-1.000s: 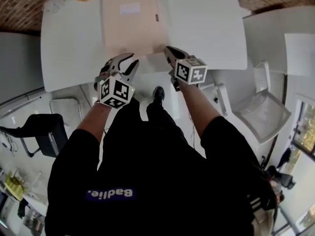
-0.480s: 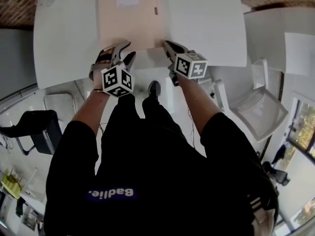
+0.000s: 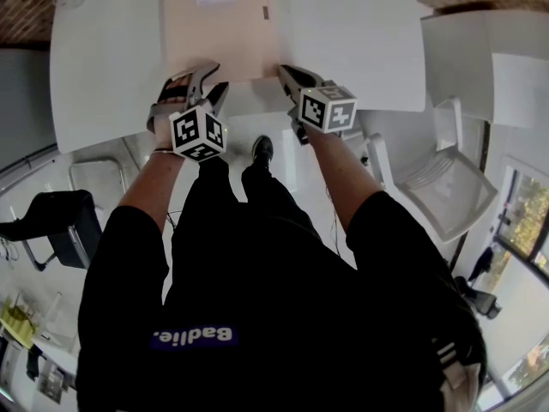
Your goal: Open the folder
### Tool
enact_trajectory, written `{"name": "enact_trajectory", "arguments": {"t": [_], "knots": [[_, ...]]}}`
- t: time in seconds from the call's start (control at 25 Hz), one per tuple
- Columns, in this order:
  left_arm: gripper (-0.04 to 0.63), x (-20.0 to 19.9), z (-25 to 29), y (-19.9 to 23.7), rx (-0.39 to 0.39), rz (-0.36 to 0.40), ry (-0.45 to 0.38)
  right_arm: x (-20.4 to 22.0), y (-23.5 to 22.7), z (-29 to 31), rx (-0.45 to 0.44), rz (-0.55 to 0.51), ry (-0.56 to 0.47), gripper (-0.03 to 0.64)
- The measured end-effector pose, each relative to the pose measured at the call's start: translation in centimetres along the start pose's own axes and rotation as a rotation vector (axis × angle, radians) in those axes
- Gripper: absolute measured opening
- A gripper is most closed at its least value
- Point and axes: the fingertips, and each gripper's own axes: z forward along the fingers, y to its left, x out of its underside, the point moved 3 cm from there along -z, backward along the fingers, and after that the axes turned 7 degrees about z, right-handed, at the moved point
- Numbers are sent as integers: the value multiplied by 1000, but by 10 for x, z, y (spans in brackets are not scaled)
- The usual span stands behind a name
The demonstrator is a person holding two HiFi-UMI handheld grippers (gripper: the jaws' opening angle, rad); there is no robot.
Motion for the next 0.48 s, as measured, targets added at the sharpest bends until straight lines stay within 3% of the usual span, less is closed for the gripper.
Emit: {"name": "enact_trajectory", "arguments": {"t": [0.12, 0.36, 0.48], "knots": [[190, 0, 0, 3, -2, 17, -1, 0, 0, 0, -1, -4, 3, 28], [181, -7, 2, 0, -3, 189, -1, -2, 0, -1, -1, -18, -2, 28], [126, -7, 2, 0, 12, 200, -6, 0, 1, 0, -6, -28, 2, 28]]}}
